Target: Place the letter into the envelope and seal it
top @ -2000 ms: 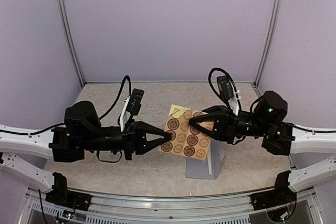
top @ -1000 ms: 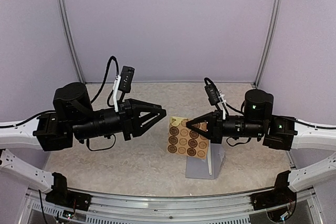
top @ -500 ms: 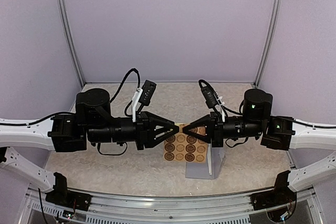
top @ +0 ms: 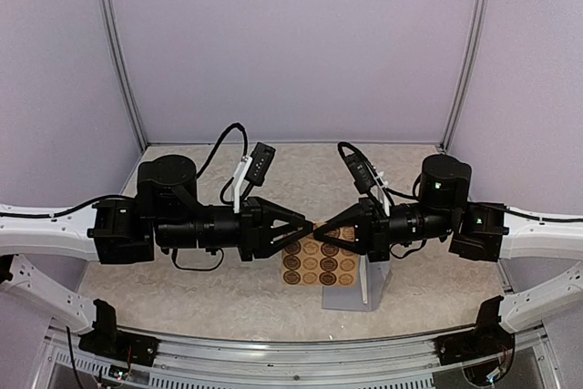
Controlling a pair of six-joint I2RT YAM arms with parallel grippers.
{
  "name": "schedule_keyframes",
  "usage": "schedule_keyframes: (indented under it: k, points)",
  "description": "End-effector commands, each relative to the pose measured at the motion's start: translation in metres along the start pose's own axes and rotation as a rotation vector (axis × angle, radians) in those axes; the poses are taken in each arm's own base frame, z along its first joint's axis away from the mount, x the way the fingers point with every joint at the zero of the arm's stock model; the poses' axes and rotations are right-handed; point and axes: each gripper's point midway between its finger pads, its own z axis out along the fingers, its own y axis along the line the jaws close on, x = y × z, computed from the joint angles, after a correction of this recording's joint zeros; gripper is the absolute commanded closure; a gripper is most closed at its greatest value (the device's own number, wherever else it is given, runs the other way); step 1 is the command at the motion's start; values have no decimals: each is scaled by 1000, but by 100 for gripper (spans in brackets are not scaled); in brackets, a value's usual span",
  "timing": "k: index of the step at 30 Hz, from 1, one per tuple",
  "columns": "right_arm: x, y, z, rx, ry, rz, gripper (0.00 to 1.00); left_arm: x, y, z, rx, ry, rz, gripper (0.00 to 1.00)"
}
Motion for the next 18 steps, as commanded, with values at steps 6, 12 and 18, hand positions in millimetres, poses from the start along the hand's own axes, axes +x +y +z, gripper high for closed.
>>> schedule_keyframes:
  k: [6,12,18]
  points:
    - [-6,16,3,-65,-15,-50,100,-4,1,1,10,-11,-10,65]
    - [-5,13,3,-51,-13,-44,100,1,-4,3,49,9,-11,68]
    - [-7,9,3,-24,-19,-40,100,5,-6,2,63,17,-12,73]
